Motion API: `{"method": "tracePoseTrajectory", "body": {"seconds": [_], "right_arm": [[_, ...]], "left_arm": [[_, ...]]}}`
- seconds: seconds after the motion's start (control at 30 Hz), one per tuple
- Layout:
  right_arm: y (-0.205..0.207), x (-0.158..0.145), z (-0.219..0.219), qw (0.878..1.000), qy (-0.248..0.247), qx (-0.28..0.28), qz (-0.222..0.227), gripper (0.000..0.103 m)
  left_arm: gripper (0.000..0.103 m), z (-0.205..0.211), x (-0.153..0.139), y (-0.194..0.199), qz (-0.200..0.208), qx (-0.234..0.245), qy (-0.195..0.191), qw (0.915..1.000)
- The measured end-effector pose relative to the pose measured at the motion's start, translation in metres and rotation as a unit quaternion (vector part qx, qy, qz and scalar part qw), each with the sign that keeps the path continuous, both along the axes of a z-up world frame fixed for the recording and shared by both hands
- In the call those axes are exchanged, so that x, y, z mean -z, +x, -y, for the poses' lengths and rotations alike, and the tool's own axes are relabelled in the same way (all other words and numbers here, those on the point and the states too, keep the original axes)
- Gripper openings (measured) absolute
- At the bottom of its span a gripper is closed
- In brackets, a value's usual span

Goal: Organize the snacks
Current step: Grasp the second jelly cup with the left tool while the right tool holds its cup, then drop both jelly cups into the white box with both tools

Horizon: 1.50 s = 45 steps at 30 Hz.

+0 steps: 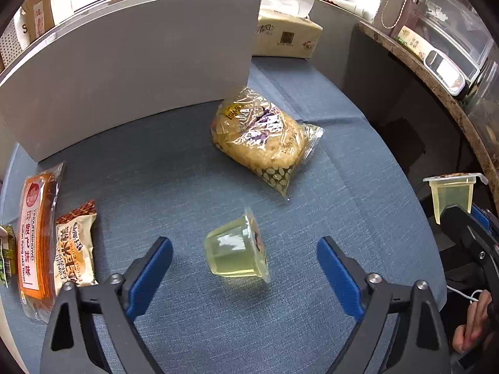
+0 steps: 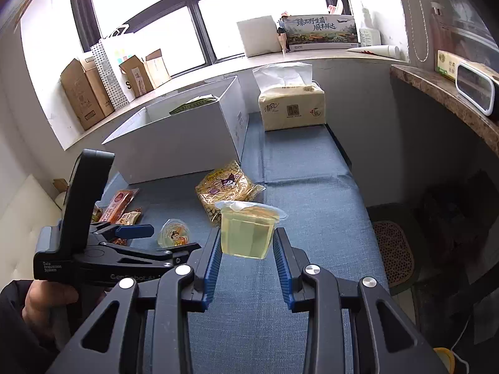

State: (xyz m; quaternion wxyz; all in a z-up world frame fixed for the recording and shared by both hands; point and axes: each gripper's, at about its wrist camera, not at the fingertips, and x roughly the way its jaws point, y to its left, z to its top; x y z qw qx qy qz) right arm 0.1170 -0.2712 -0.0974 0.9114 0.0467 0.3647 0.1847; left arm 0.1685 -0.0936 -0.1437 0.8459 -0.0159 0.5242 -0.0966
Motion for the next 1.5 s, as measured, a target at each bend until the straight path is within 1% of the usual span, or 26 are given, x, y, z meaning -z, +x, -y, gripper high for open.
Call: {"method": "tracePoseTrajectory", "body": {"seconds": [0.03,0.07,0.1,0.13,0.17,0.2,0.27,0.3,0.37,0.5,0.63,0.73,0.83,1.0,1.07,1.2,1.27,1.33,1.43,1.47,1.5], "right_arm": [[0.0,0.001,0.001,1.0,0.001,0.001,-0.001,0.036],[0.0,0.002,0.002,1.0,0.001,0.002,-0.002,0.036],[0.0,0.003,0.002,1.0,0.002,0.002,-0.003,0.036],[0.0,0.003,0.002,1.0,0.003,0.003,-0.004,0.036],[0.0,0.003,0.002,1.0,0.003,0.003,-0.003,0.036],[0.0,0.003,0.002,1.0,0.004,0.003,-0.003,0.036],[0.0,0.004,0.002,1.0,0.005,0.002,-0.003,0.036],[0.0,0.004,0.001,1.0,0.004,0.002,-0.003,0.036],[0.0,0.004,0.0,1.0,0.004,0.0,-0.003,0.036],[0.0,0.002,-0.005,1.0,0.003,-0.007,-0.002,0.036],[0.003,-0.003,-0.013,1.0,0.004,-0.018,0.001,0.036],[0.008,-0.012,-0.023,0.999,0.002,-0.032,0.008,0.036],[0.018,-0.028,-0.038,0.998,0.001,-0.052,0.022,0.036],[0.046,-0.061,-0.068,0.995,-0.003,-0.086,0.051,0.036],[0.062,-0.073,-0.082,0.994,-0.008,-0.097,0.058,0.036],[0.103,-0.094,-0.103,0.993,-0.006,-0.102,0.059,0.036],[0.124,-0.102,-0.111,0.993,-0.009,-0.103,0.061,0.036],[0.144,-0.108,-0.119,0.993,-0.019,-0.099,0.062,0.036],[0.172,-0.117,-0.13,0.993,-0.023,-0.098,0.064,0.036],[0.181,-0.119,-0.134,0.993,-0.03,-0.099,0.062,0.037],[0.189,-0.12,-0.138,0.993,-0.035,-0.098,0.06,0.039]], "left_arm": [[0.073,0.004,0.002,0.0,-0.001,0.006,0.008,1.0],[0.058,0.007,0.001,-0.001,0.013,0.008,0.029,0.9995],[0.041,0.009,0.001,-0.003,0.018,0.014,0.039,0.999],[0.037,0.01,0.001,-0.004,0.017,0.022,0.025,0.9993],[0.036,0.009,0.001,-0.005,0.017,0.025,0.016,0.9994],[0.036,0.011,-0.001,-0.007,0.022,0.028,0.021,0.9992],[0.036,0.016,-0.004,-0.012,0.04,0.034,0.048,0.9975],[0.036,0.017,-0.008,-0.015,0.047,0.038,0.05,0.9969],[0.036,0.018,-0.016,-0.018,0.056,0.04,0.041,0.9968],[0.036,0.006,-0.037,-0.027,0.082,0.031,0.036,0.9955],[0.036,-0.017,-0.062,-0.036,0.111,0.017,0.018,0.9935],[0.036,-0.038,-0.086,-0.037,0.136,-0.002,0.024,0.9904],[0.036,-0.063,-0.109,-0.033,0.155,-0.021,0.024,0.9873],[0.036,-0.106,-0.143,-0.013,0.187,-0.056,0.017,0.9806],[0.036,-0.119,-0.156,-0.001,0.198,-0.065,0.021,0.9777],[0.036,-0.145,-0.176,0.032,0.202,-0.082,0.016,0.9758],[0.036,-0.155,-0.183,0.049,0.203,-0.085,0.016,0.9752],[0.036,-0.16,-0.187,0.067,0.204,-0.088,0.026,0.9747],[0.036,-0.164,-0.187,0.092,0.2,-0.089,0.039,0.975],[0.037,-0.165,-0.186,0.099,0.199,-0.082,0.042,0.9757],[0.047,-0.165,-0.184,0.106,0.199,-0.076,0.052,0.9757]]}}
